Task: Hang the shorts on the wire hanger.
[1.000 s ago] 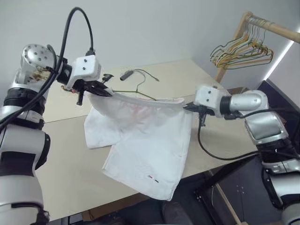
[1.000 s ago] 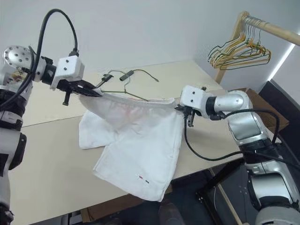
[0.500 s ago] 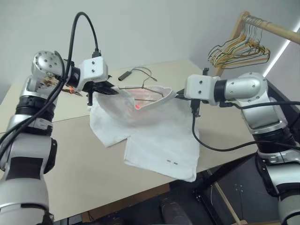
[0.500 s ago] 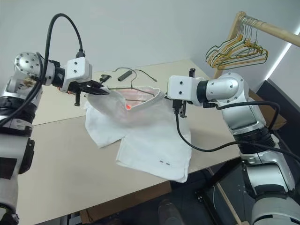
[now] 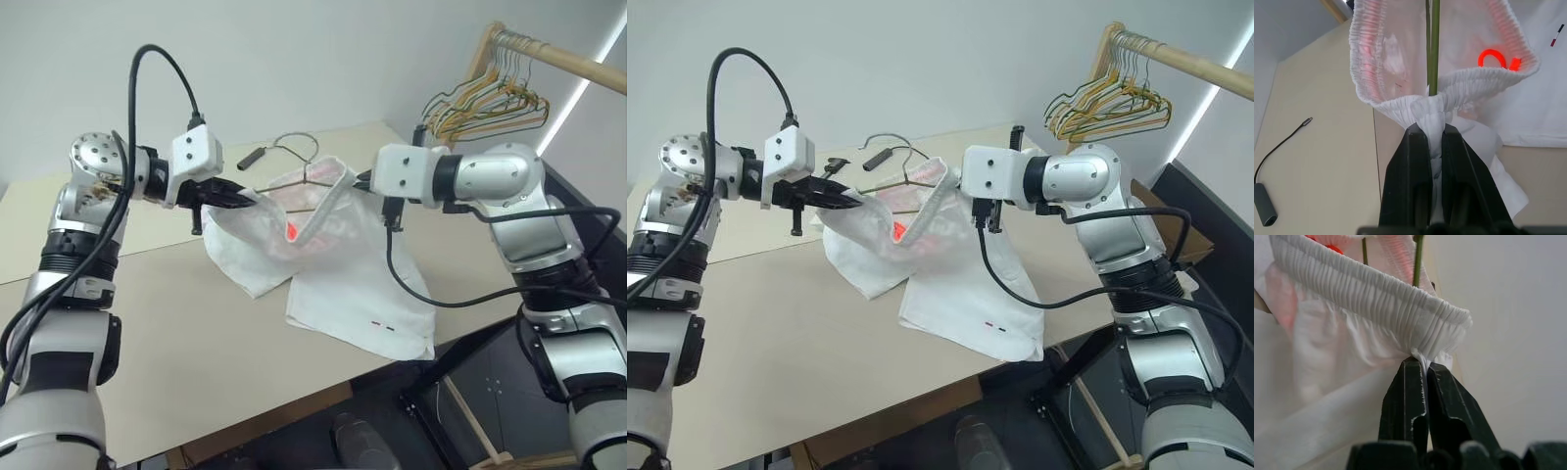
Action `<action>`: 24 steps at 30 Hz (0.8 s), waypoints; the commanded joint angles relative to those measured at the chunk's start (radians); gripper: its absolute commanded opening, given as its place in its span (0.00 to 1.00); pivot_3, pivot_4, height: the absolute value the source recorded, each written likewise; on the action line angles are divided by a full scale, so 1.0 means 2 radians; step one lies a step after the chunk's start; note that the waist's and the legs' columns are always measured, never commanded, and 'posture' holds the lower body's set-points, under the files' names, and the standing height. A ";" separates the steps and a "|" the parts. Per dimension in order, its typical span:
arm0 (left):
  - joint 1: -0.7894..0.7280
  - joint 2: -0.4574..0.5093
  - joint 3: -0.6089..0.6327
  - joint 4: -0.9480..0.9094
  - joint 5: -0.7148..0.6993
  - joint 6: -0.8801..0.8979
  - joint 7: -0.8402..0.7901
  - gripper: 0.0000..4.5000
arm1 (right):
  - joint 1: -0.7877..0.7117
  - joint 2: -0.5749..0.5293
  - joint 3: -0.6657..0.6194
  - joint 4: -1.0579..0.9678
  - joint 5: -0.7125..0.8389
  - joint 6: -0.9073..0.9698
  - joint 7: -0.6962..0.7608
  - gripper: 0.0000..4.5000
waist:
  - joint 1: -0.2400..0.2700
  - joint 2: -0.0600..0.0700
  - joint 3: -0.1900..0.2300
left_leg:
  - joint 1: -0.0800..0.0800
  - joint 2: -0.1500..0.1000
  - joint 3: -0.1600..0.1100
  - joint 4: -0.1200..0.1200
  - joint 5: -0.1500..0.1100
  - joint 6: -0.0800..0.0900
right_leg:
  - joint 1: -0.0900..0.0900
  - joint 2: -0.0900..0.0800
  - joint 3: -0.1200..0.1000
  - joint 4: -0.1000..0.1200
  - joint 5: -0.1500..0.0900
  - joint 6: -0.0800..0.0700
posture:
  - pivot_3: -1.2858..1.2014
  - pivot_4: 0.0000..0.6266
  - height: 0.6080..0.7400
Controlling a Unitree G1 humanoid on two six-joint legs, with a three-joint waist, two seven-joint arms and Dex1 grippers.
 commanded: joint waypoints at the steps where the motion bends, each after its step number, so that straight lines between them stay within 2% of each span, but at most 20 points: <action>1: 0.002 0.004 0.025 -0.017 -0.018 0.004 -0.001 0.00 | -0.005 -0.009 -0.004 0.010 -0.008 -0.032 0.001 0.36 | -0.001 0.000 0.000 | 0.000 0.000 0.000 0.000 0.000 0.000 | 0.000 0.000 0.000 0.000 0.000 0.000 | 0.41 0.00 1.00; 3: 0.005 0.006 0.029 -0.019 -0.022 0.005 -0.008 0.00 | -0.004 -0.009 -0.003 0.027 -0.013 -0.038 -0.001 0.50 | -0.001 0.000 0.000 | 0.000 0.000 0.000 0.000 0.000 0.000 | 0.000 0.000 0.000 0.000 0.000 0.000 | 0.41 0.00 1.00; 8: 0.014 0.012 0.035 -0.031 -0.036 0.013 -0.024 0.00 | 0.000 0.003 -0.012 0.071 -0.009 -0.035 -0.012 0.50 | -0.006 0.000 0.000 | 0.000 0.000 0.000 0.000 0.000 0.000 | 0.000 0.000 0.000 0.000 0.000 0.000 | 0.41 0.00 1.00; 15: 0.019 0.013 0.041 -0.032 -0.037 0.010 -0.035 0.00 | 0.000 0.020 -0.043 0.099 0.053 0.000 0.008 0.50 | -0.013 0.000 0.000 | 0.001 0.000 0.000 0.000 0.000 0.000 | 0.001 0.000 0.000 0.000 0.000 0.000 | 0.41 0.00 1.00; 19: 0.015 0.008 0.039 -0.022 -0.040 0.001 -0.046 0.00 | 0.002 0.018 -0.054 0.086 0.105 0.011 0.056 0.50 | -0.014 0.000 0.000 | 0.001 0.000 0.000 0.000 0.000 0.000 | 0.001 0.000 0.000 0.000 0.000 0.000 | 0.41 0.00 1.00; 24: 0.003 -0.004 0.035 -0.009 -0.040 -0.010 -0.062 0.00 | -0.005 0.017 -0.048 0.089 0.132 0.017 0.100 0.50 | -0.014 0.000 0.000 | 0.001 0.000 0.000 0.000 0.000 0.000 | 0.001 0.000 0.000 0.000 0.000 0.000 | 0.41 0.00 1.00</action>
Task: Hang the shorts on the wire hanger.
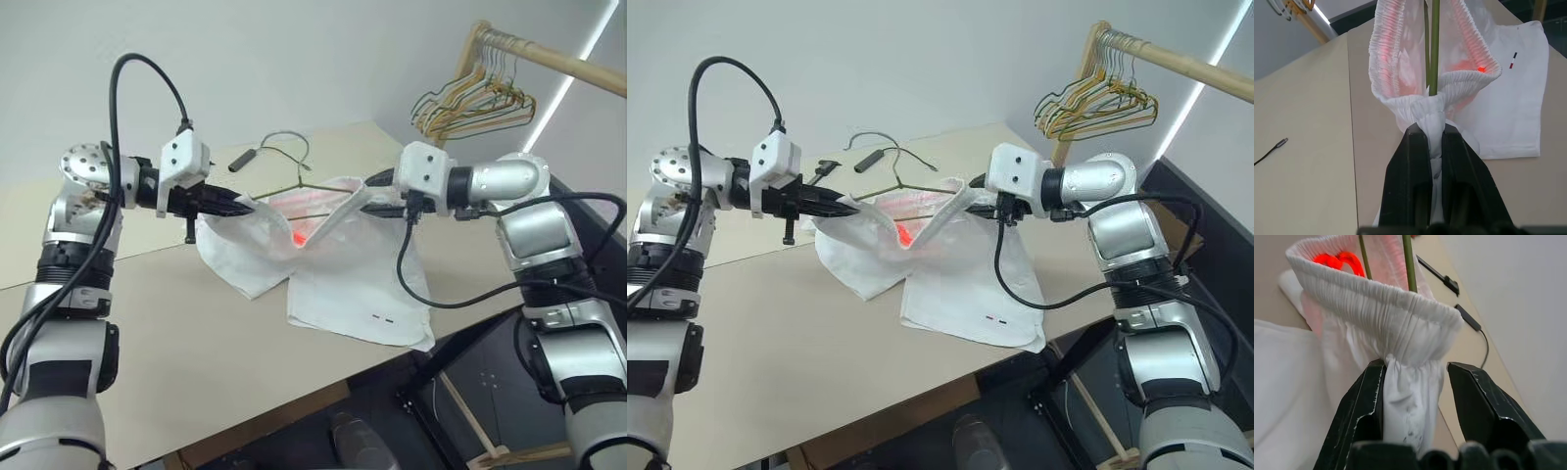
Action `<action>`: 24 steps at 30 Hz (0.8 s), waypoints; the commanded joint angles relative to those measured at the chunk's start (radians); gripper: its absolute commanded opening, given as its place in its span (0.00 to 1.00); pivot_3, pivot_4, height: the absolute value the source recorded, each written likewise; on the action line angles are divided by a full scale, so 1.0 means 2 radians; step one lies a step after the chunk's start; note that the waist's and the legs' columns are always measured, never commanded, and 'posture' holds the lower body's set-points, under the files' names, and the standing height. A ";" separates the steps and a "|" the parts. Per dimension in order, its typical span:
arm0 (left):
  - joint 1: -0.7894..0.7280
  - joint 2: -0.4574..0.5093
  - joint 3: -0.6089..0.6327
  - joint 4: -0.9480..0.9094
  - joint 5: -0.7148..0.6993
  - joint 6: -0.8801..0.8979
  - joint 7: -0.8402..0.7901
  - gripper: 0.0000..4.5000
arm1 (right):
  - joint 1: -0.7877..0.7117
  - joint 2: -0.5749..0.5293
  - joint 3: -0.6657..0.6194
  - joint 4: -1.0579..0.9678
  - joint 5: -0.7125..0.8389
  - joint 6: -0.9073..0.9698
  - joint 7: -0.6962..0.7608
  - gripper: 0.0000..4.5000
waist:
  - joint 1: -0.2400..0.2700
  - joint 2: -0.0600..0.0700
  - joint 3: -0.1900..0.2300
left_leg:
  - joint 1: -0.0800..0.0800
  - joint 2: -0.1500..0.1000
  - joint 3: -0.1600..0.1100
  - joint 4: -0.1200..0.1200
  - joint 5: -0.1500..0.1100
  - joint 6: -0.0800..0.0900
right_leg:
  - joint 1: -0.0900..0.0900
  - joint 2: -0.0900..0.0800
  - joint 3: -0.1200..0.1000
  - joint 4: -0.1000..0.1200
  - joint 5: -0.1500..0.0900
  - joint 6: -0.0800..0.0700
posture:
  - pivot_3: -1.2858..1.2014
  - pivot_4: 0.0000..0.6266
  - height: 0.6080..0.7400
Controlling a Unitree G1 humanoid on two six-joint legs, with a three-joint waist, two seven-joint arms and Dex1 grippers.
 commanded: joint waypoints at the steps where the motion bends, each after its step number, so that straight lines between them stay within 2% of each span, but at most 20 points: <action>1: -0.025 -0.009 0.009 0.003 -0.009 -0.014 -0.007 0.00 | -0.016 -0.002 -0.010 -0.013 0.027 0.007 0.032 0.50 | 0.000 0.000 0.000 | 0.000 0.000 0.000 0.000 0.000 0.000 | 0.000 0.000 0.000 0.000 0.000 0.000 | 0.41 0.00 1.00; 7: -0.038 -0.021 0.005 0.018 0.000 -0.029 -0.011 0.00 | -0.023 0.006 0.003 -0.008 0.022 0.022 0.049 0.50 | 0.000 0.000 0.000 | 0.000 0.000 0.000 0.000 0.000 0.000 | 0.000 0.000 0.000 0.000 0.000 0.000 | 0.41 0.00 1.00; 12: -0.039 -0.024 0.006 0.027 0.003 -0.035 -0.015 0.00 | -0.019 0.007 0.006 -0.004 0.013 0.026 0.045 0.18 | -0.001 0.000 0.000 | 0.000 0.000 0.000 0.000 0.000 0.000 | 0.000 0.000 0.000 0.000 0.000 0.000 | 0.41 0.00 1.00; 14: -0.039 -0.025 0.007 0.032 0.006 -0.040 -0.014 0.00 | -0.019 0.006 0.005 -0.004 0.009 0.031 0.040 0.02 | -0.001 0.000 0.000 | 0.000 0.000 0.000 0.000 0.000 0.000 | 0.000 0.000 0.000 0.000 0.000 0.000 | 0.41 0.00 1.00; 18: -0.044 -0.030 0.009 0.055 0.021 -0.057 0.012 0.00 | -0.016 0.004 0.003 -0.005 0.005 0.033 0.033 0.00 | -0.001 0.000 0.000 | 0.000 0.000 0.000 0.000 0.000 0.000 | 0.000 0.000 0.000 0.000 0.000 0.000 | 0.41 0.00 1.00; 20: -0.053 -0.033 0.010 0.075 0.029 -0.057 0.027 0.16 | -0.013 0.003 0.000 -0.008 0.005 0.035 0.027 0.00 | -0.001 0.000 0.000 | 0.000 0.000 0.000 0.000 0.000 0.000 | 0.000 0.000 0.000 0.000 0.000 0.000 | 0.41 0.00 1.00; 24: -0.065 -0.033 0.021 0.096 0.018 -0.064 0.023 0.40 | -0.005 0.000 -0.010 -0.019 0.010 0.053 0.014 0.00 | -0.001 0.000 0.000 | 0.000 0.000 0.000 0.000 0.000 0.000 | 0.000 0.000 0.000 0.000 0.000 0.000 | 0.41 0.00 1.00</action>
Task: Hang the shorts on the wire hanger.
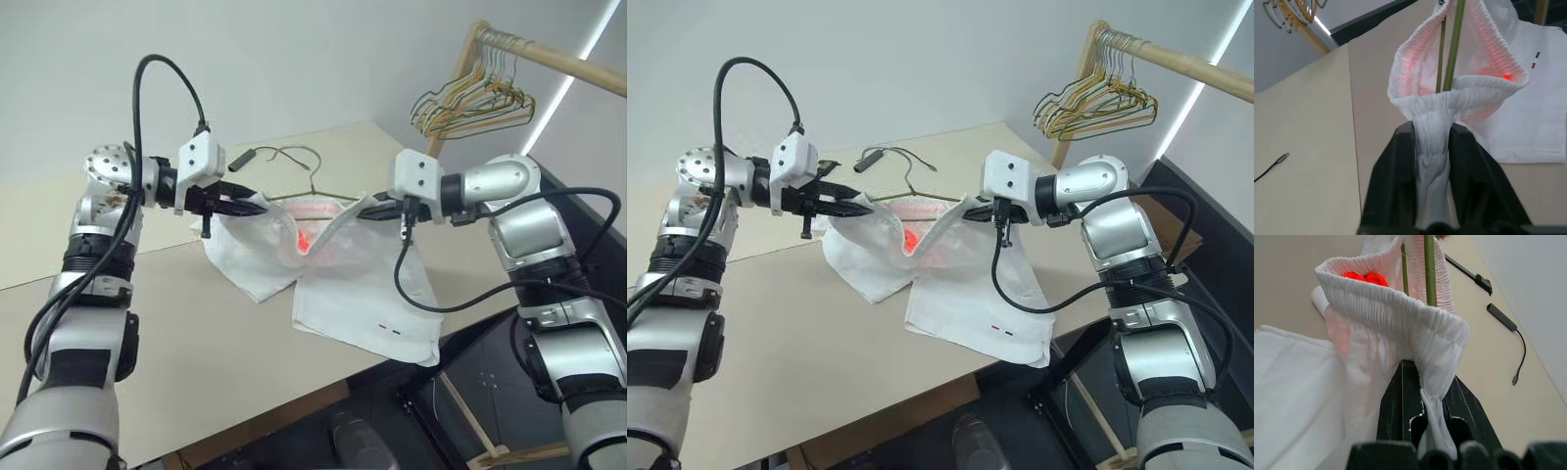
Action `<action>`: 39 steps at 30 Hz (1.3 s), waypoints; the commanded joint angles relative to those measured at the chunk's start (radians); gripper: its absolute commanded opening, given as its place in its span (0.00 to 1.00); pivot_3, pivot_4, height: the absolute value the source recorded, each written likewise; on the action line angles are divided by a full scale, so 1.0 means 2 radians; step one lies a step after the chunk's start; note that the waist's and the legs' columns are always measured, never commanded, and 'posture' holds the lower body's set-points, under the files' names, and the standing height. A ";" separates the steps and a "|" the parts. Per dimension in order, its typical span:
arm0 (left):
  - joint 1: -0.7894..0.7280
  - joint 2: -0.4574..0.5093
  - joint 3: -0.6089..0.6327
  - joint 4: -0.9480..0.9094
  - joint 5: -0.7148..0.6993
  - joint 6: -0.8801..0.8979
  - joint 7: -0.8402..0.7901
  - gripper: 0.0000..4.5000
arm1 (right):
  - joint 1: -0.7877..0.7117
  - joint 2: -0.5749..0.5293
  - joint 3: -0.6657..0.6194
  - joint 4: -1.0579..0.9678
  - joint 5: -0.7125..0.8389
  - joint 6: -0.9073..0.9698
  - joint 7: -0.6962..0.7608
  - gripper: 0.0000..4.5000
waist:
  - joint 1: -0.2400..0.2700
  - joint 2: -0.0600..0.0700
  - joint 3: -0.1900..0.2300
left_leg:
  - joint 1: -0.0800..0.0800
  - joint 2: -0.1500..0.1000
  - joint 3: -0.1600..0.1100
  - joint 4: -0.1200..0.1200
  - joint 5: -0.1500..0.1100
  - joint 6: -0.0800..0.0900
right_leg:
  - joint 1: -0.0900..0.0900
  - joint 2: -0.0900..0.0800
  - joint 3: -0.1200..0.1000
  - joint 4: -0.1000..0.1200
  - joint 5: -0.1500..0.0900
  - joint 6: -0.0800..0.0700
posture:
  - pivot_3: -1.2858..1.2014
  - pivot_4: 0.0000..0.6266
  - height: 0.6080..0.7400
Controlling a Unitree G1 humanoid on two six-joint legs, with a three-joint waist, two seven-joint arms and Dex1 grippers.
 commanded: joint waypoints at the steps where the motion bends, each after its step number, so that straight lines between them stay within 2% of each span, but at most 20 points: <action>1: -0.025 0.009 0.024 0.010 -0.011 -0.011 0.004 0.49 | 0.002 -0.009 -0.025 -0.023 0.012 0.022 -0.013 0.00 | 0.000 0.000 0.000 | 0.000 0.000 0.000 0.000 0.000 0.000 | 0.000 0.000 0.000 0.000 0.000 0.000 | 0.41 0.00 1.00; 8: 0.008 0.028 0.072 -0.034 -0.054 0.005 0.010 0.99 | 0.052 -0.024 -0.073 -0.077 0.031 0.099 -0.067 0.00 | -0.004 0.000 0.000 | 0.000 0.000 0.000 0.000 0.000 0.000 | 0.000 0.000 0.000 0.000 0.000 0.000 | 0.39 0.00 1.00; 10: 0.020 0.027 0.096 -0.054 -0.078 0.026 0.025 1.00 | 0.075 -0.028 -0.090 -0.101 0.031 0.135 -0.095 0.00 | -0.005 0.000 0.000 | 0.000 0.001 0.000 0.000 0.000 0.000 | 0.000 -0.001 0.000 0.000 0.000 0.000 | 0.38 0.00 1.00; 14: 0.042 -0.010 0.174 -0.104 -0.179 0.108 0.074 1.00 | 0.098 -0.039 -0.123 -0.150 0.032 0.263 -0.153 0.00 | -0.007 0.000 0.000 | 0.000 0.001 0.000 0.000 0.000 0.000 | 0.000 -0.001 0.000 0.000 0.000 0.000 | 0.38 0.00 1.00; 17: 0.077 -0.030 0.208 -0.160 -0.245 0.171 0.087 1.00 | 0.099 -0.044 -0.150 -0.184 0.040 0.353 -0.193 0.00 | -0.012 0.000 0.000 | 0.000 0.000 0.000 0.000 0.000 0.000 | 0.000 -0.002 0.000 0.001 0.000 0.000 | 0.37 0.00 1.00; 21: 0.129 -0.059 0.224 -0.243 -0.311 0.233 0.113 1.00 | 0.101 -0.054 -0.173 -0.219 0.037 0.484 -0.252 0.00 | -0.020 0.000 0.000 | 0.000 0.000 -0.001 0.000 0.000 0.000 | 0.001 -0.002 0.000 0.001 0.000 0.000 | 0.36 0.00 1.00; 24: 0.152 -0.081 0.216 -0.287 -0.316 0.240 0.147 1.00 | 0.119 -0.069 -0.187 -0.251 0.033 0.564 -0.284 0.00 | -0.023 0.000 0.000 | 0.000 0.000 -0.001 0.000 0.000 0.000 | 0.001 -0.002 0.000 0.000 0.000 0.000 | 0.35 0.00 1.00; 28: 0.170 -0.106 0.211 -0.326 -0.331 0.246 0.172 1.00 | 0.110 -0.052 -0.248 -0.255 0.013 0.661 -0.355 0.00 | -0.029 0.000 0.000 | 0.001 0.000 -0.001 0.001 0.000 0.000 | 0.002 -0.002 0.000 -0.002 0.000 0.000 | 0.34 0.00 1.00; 34: 0.180 -0.132 0.203 -0.346 -0.351 0.259 0.191 1.00 | 0.076 -0.010 -0.317 -0.238 -0.044 0.708 -0.474 0.00 | -0.049 0.000 0.000 | 0.006 0.000 -0.001 0.001 0.000 0.000 | 0.008 -0.002 0.000 -0.003 0.000 0.001 | 0.33 0.00 1.00; 39: 0.178 -0.158 0.210 -0.353 -0.371 0.255 0.210 1.00 | 0.052 0.037 -0.311 -0.229 -0.091 0.654 -0.574 0.00 | -0.071 0.000 0.000 | 0.009 -0.001 -0.001 0.000 0.000 0.000 | 0.014 -0.001 0.000 -0.005 -0.001 0.002 | 0.33 0.00 1.00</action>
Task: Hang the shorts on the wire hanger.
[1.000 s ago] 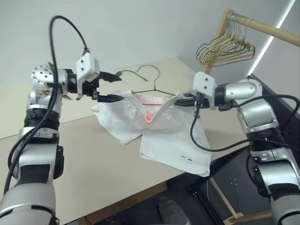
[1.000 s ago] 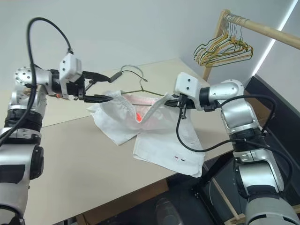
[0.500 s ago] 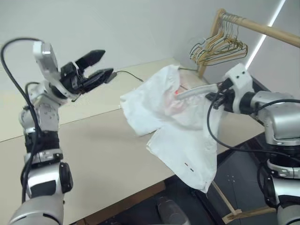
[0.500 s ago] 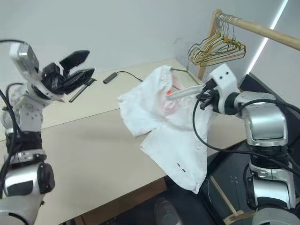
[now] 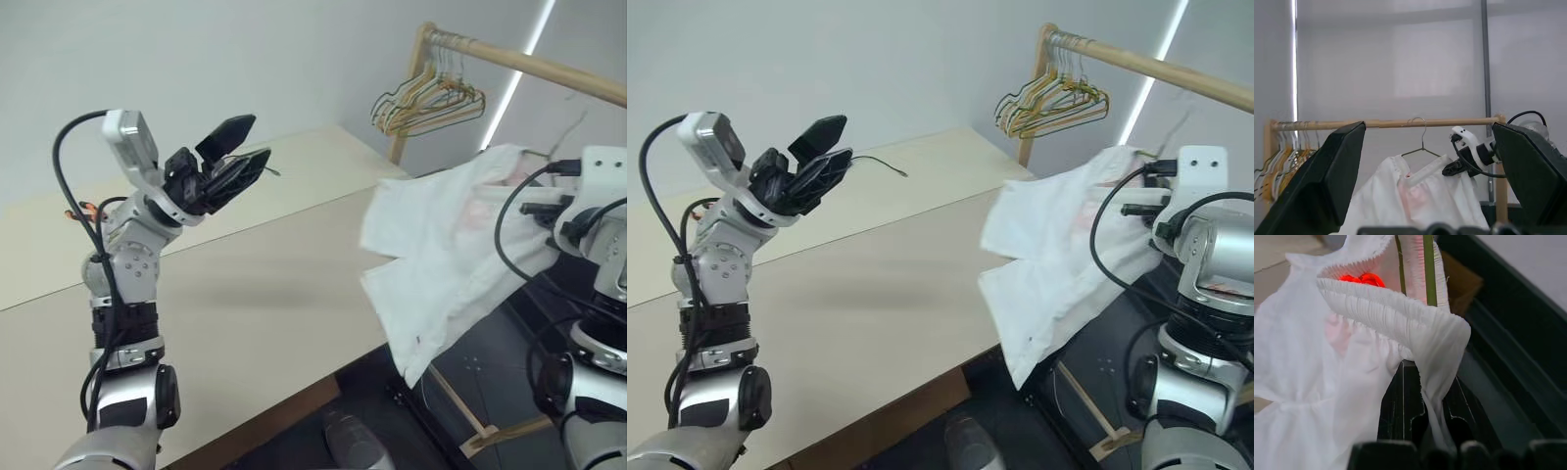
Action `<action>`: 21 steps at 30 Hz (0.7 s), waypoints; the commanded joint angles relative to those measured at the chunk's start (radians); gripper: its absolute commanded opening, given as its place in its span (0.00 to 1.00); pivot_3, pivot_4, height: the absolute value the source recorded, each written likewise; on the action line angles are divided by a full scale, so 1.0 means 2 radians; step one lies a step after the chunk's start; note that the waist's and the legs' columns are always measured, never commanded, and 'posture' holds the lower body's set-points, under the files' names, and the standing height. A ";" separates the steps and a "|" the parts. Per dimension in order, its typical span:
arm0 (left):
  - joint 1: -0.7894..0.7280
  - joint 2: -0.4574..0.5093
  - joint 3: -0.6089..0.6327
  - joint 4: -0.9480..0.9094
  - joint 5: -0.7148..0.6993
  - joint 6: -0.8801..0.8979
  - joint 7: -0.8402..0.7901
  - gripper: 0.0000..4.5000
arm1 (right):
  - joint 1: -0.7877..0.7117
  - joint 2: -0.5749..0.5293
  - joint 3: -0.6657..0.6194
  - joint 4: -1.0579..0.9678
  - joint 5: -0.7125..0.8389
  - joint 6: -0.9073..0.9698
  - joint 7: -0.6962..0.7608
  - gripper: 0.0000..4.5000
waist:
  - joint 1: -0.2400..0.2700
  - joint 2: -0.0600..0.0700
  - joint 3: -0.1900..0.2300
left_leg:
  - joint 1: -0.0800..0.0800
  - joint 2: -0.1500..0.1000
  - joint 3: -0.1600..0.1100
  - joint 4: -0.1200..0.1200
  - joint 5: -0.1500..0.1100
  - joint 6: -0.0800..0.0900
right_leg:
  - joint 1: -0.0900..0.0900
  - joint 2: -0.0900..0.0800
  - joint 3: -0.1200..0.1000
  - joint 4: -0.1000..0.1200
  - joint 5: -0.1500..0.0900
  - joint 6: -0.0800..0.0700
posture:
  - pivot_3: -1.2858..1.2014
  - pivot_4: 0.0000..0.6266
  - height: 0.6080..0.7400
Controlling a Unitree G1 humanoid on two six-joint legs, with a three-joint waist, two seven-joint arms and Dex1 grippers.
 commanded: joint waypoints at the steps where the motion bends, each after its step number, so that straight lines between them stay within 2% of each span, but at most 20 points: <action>1: -0.006 -0.014 0.011 -0.021 -0.028 -0.005 0.017 1.00 | -0.041 0.025 0.004 0.004 -0.033 -0.059 -0.071 0.00 | -0.012 0.000 0.000 | 0.001 0.000 0.000 -0.001 0.000 0.000 | 0.002 0.000 0.000 -0.002 0.000 0.001 | 0.33 0.00 1.00; 3: -0.001 -0.017 0.006 -0.027 -0.027 -0.009 0.017 1.00 | -0.060 0.038 0.013 0.024 -0.038 -0.085 -0.090 0.00 | -0.022 0.000 0.000 | 0.002 0.000 0.001 -0.001 0.000 0.000 | 0.003 0.000 0.001 -0.002 -0.001 0.002 | 0.33 0.00 1.00; 9: 0.012 -0.019 0.001 -0.042 -0.029 -0.009 0.024 1.00 | -0.114 0.043 0.010 0.142 -0.040 -0.181 -0.137 0.00 | -0.037 0.000 0.000 | 0.002 0.000 0.001 -0.002 0.000 0.000 | 0.003 0.001 0.001 -0.003 0.001 0.001 | 0.34 0.00 1.00; 21: 0.036 -0.015 0.000 -0.074 -0.043 -0.007 0.040 1.00 | -0.225 -0.019 -0.011 0.454 0.000 -0.350 -0.153 0.00 | -0.039 0.000 0.000 | 0.002 0.000 0.002 -0.006 0.000 0.000 | 0.004 0.000 0.002 -0.006 0.001 0.001 | 0.35 0.00 1.00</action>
